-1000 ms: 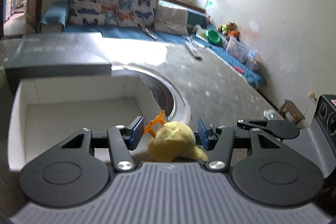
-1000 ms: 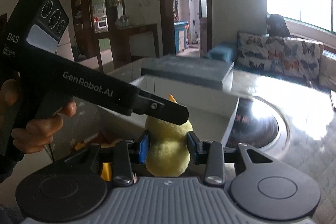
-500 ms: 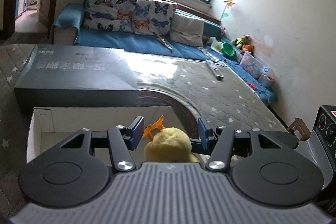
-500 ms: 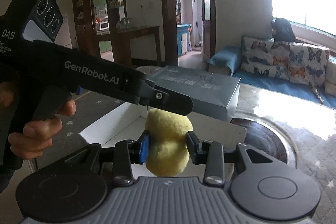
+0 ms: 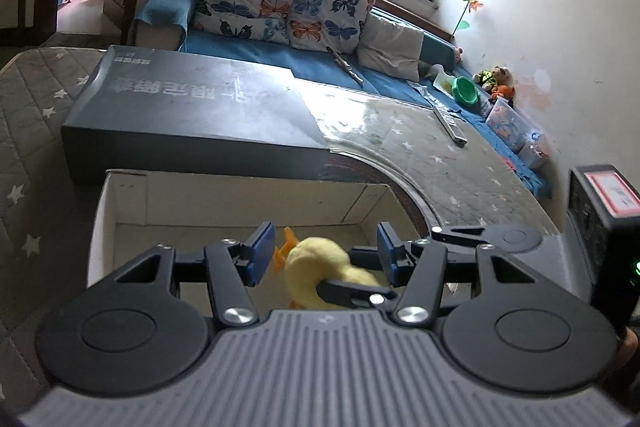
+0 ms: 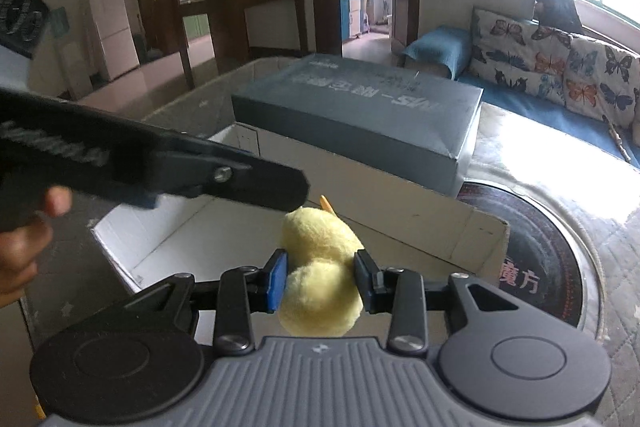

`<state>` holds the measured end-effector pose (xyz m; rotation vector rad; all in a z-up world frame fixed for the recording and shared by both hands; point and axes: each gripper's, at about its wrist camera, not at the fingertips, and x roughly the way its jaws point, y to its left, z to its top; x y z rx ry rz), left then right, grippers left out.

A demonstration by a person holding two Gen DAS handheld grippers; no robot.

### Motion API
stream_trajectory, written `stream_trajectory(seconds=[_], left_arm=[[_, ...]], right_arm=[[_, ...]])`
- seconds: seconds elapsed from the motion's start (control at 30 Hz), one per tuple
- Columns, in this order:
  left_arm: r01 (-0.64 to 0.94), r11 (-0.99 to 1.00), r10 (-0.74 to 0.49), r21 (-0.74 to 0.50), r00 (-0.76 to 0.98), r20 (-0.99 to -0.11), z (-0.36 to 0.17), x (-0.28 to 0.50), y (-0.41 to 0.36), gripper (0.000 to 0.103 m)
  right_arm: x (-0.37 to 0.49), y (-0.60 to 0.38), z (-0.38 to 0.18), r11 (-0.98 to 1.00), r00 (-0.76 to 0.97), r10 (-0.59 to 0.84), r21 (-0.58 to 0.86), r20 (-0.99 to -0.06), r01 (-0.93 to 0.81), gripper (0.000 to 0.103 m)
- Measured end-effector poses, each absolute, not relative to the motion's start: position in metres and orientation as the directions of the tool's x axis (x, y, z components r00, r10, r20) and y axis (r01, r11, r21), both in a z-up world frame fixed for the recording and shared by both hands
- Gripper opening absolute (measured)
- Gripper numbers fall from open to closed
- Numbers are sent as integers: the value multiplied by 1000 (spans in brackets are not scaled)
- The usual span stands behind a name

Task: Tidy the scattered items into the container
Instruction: 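Lift the plush duck with the left gripper and carry it into the white box, then open the left gripper to drop the plush duck inside the box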

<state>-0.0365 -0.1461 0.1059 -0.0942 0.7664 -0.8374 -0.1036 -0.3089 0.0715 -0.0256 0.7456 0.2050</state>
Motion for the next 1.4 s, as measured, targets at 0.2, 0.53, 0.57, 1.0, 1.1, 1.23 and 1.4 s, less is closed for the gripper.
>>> stream_trajectory(seconds=[0.2,0.53,0.57,1.0,1.1,1.23,1.4], left_arm=[[630,693,-690,-350,440,-574,105,-46,-132,56],[602,720,-669,-345,471,-575,105,-63,-107,56],[602,721,-669,-343,474,-573,106,-67,-104,56],[627,723,-663,-289,513,-545,122,-126,-66,56],[629,726,-656,-277,516,-551,122,-141,-56,56],[625,737,-638,-259,515,-572,116,-160,-40,56],[624,739,-623,-256,486,-612,105,-178,-18,56]], right_arm=[[-93,-303,64,982,692,161,46,-703,-182,36],[-99,-302,66,985,706,152,48,-691,-164,36],[-101,-302,68,985,713,151,47,-685,-163,36],[-151,-294,99,979,778,162,-1,-607,-206,44],[-166,-290,104,974,785,176,-10,-594,-226,49],[-189,-284,111,966,790,196,-27,-581,-259,58],[-212,-280,111,952,774,236,-17,-588,-304,67]])
